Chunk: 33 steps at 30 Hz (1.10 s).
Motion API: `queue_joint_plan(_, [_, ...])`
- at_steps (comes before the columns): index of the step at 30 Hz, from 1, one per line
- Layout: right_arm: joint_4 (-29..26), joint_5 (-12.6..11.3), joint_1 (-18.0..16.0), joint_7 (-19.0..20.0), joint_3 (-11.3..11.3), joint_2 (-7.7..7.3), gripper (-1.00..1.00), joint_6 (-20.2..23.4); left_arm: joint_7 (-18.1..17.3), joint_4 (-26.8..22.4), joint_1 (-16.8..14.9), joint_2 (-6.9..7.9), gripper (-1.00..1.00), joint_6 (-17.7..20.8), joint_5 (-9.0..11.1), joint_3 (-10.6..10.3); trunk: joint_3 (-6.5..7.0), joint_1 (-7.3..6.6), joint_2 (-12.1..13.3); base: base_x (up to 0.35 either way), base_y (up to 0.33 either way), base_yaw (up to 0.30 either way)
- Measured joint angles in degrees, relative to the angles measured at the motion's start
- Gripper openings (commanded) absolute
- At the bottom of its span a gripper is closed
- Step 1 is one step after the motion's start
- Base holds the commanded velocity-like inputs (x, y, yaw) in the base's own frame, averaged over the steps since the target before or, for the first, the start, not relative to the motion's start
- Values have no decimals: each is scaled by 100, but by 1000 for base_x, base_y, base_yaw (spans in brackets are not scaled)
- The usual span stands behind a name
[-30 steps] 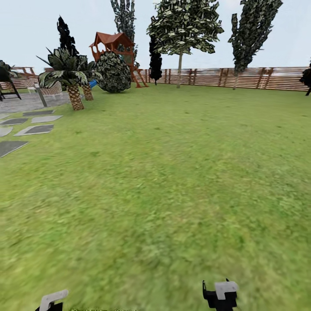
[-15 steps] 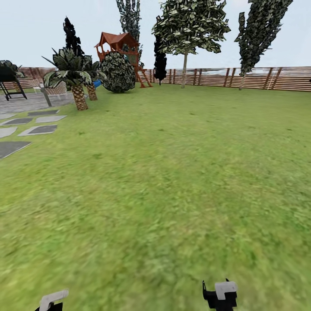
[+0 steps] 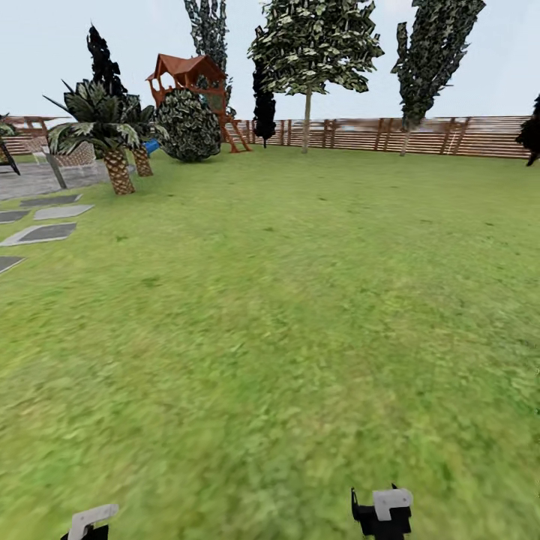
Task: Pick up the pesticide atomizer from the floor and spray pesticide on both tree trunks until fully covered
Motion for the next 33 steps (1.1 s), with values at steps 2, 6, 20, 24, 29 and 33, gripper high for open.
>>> queue_joint_plan(2, [0, 3, 0, 0, -1, -4, 100, 0, 19, 0, 0, -14, -100, 0, 1, 1, 0, 0, 0, 338, 0, -236])
queue_joint_plan(6, [1, 8, 0, 0, 4, -1, 100, 0, 51, 0, 0, -19, -100, 4, 2, -1, 0, 0, 0, 338, 0, -51])
queue_joint_plan(20, [9, 8, 0, 9, 5, -2, 100, 0, 62, 3, 0, -20, -100, 6, 10, 2, 0, 0, 0, 339, 0, -93])
queue_joint_plan(24, [9, 9, 0, 9, 7, 0, 100, 0, 63, 1, 0, -20, -100, 3, 10, 1, 0, 0, 0, 339, 0, -6])
queue_joint_plan(29, [121, 8, 2, 9, 8, 2, 100, 0, 63, 3, 0, -19, -100, 2, 11, 2, 0, 0, 0, 339, 0, 0])
queue_joint_plan(33, [141, 10, 3, 9, 8, 3, 100, 0, 63, 1, 0, -20, -100, 2, 10, 1, 0, 0, 0, 339, 0, 0])
